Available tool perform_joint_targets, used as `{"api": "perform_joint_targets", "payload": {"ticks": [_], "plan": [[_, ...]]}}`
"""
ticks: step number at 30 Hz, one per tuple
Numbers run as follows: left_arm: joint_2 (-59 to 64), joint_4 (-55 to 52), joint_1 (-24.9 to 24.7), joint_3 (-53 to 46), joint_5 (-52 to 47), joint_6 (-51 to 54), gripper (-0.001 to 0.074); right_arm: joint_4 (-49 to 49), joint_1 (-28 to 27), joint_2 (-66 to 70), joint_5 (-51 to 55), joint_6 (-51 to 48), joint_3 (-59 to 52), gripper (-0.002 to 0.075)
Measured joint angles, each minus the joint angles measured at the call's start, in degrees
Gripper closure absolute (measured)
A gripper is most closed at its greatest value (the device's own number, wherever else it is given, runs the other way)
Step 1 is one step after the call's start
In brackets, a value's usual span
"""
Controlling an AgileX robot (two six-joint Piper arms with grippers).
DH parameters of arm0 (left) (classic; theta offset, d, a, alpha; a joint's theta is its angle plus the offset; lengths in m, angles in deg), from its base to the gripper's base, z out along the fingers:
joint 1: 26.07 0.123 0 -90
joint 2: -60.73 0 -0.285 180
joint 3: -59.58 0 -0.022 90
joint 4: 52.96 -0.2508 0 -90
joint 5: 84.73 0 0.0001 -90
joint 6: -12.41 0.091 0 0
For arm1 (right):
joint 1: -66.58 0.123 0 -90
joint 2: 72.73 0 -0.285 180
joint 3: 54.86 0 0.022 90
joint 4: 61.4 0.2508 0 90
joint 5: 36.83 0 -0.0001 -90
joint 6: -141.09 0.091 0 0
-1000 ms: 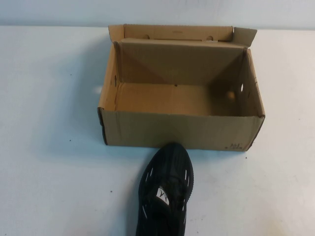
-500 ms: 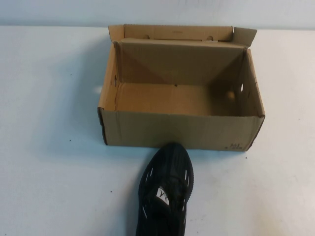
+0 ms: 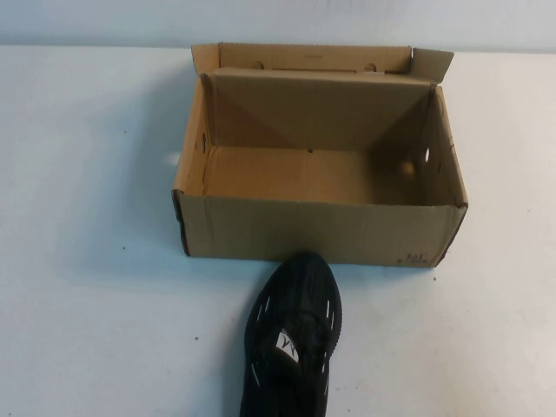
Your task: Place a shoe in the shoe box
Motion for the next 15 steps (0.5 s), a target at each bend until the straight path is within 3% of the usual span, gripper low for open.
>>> {"api": "perform_joint_targets", "payload": {"ticks": [9,15], "plan": [[0.0,-0.03,0.0,0.0,1.64,0.0,0.0736,0.0,0.0,0.0,-2.74,0.0,0.0,0.0742],[0.0,-0.03,0.0,0.0,13.81,-2.33,0.0736,0.46,0.0,0.0,-19.16,0.0,0.0,0.0742]]}}
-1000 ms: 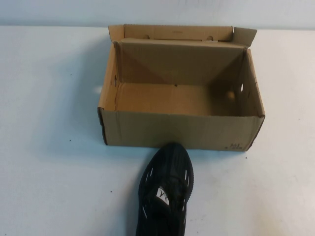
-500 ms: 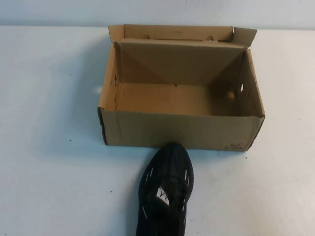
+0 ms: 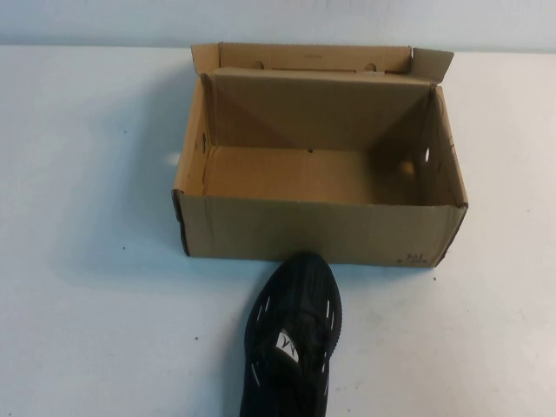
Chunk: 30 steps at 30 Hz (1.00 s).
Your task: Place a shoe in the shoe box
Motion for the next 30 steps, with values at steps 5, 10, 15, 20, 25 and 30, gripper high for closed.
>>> {"api": "perform_joint_targets", "payload": {"ticks": [5,10,15,20,25,30], "plan": [[-0.12,4.42,0.0,0.0,14.32,-2.19,0.0736,5.53,0.0,-0.26,-11.0,0.1,0.29,0.0742],[-0.12,12.44,0.0,5.74,13.05,-6.22,0.0736,10.12,0.0,-0.36,-7.38,0.22,7.63,0.0742],[-0.15,13.06,0.0,15.96,5.02,-6.65,0.0736,10.95,0.0,-0.36,6.54,0.31,18.65,0.0742],[1.63,13.06,0.0,25.58,-5.44,-6.88,0.0736,10.95,0.0,3.71,17.56,0.31,29.35,0.0742],[7.01,13.06,0.0,34.18,-24.15,-6.88,0.0736,10.83,0.0,12.3,32.01,0.31,38.16,0.0742],[12.33,13.18,0.0,37.06,-40.07,-6.88,0.0736,10.44,0.0,22.08,46.98,0.31,42.72,0.0742]]}}
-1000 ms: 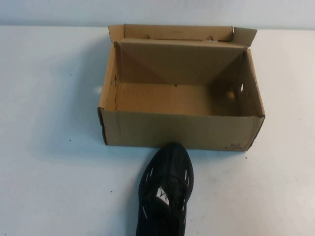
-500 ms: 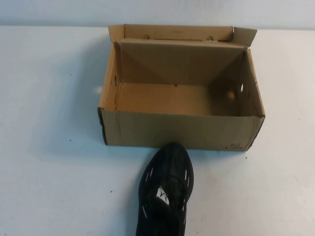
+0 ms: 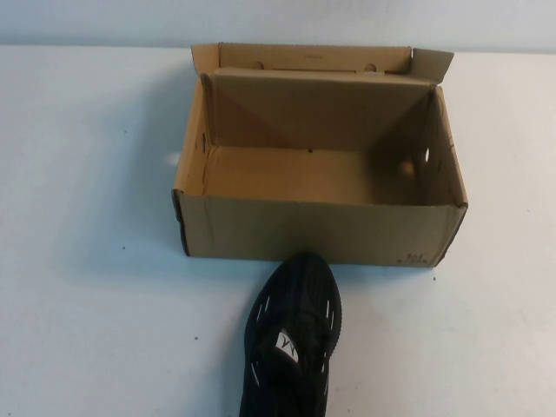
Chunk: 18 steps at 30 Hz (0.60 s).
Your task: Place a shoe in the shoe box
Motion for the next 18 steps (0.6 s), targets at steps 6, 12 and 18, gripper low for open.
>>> {"api": "perform_joint_targets", "payload": {"ticks": [6,12,18], "plan": [[3.0,-3.44,0.0,0.0,-13.65,1.54,0.0736,-4.03,0.0,9.43,11.17,-0.13,0.42,0.0742],[3.0,-3.99,0.0,0.0,-18.86,1.54,0.0736,0.94,0.0,12.94,17.83,-0.34,0.51,0.0742],[3.0,-3.99,0.0,0.0,-24.45,1.54,0.0736,2.23,0.0,18.4,30.97,-7.89,3.42,0.0742]]}}
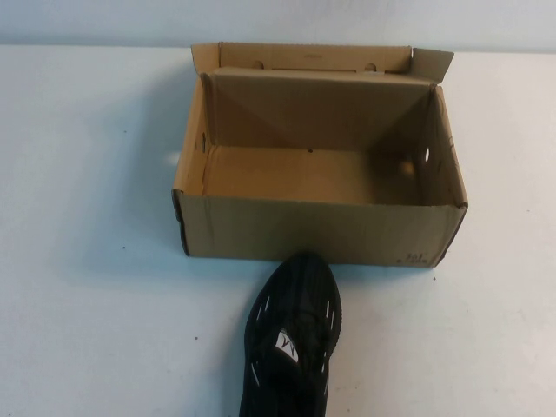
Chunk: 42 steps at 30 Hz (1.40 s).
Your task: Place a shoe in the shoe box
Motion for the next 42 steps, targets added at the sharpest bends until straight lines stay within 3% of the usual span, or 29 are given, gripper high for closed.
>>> {"api": "perform_joint_targets", "payload": {"ticks": [7,11,17,24,30,36,42], "plan": [[4.77,0.0,0.0,2.55,-7.68,0.0,0.0736,0.09,0.42,9.45,10.02,-3.66,11.87,0.0742],[10.75,0.0,0.0,6.16,-14.77,1.63,0.0736,0.09,4.78,13.57,13.88,-3.88,15.86,0.0742],[18.81,1.48,0.0,9.37,-22.14,5.78,0.0736,-3.77,15.85,18.31,16.33,1.75,16.12,0.0742],[22.22,10.64,0.0,9.37,-23.48,12.49,0.0737,-15.63,30.68,22.39,15.1,16.77,16.12,0.0742],[22.55,11.7,0.0,9.55,-23.48,13.54,0.0737,-19.65,42.29,27.9,11.03,15.86,16.12,0.0725],[22.55,11.87,0.0,9.64,-23.48,13.66,0.0737,-27.28,49.69,35.75,4.9,13.98,16.12,0.0614],[22.55,11.96,0.0,9.64,-23.48,13.66,0.0737,-31.05,51.07,42.65,2.97,13.56,16.73,0.0352]]}}
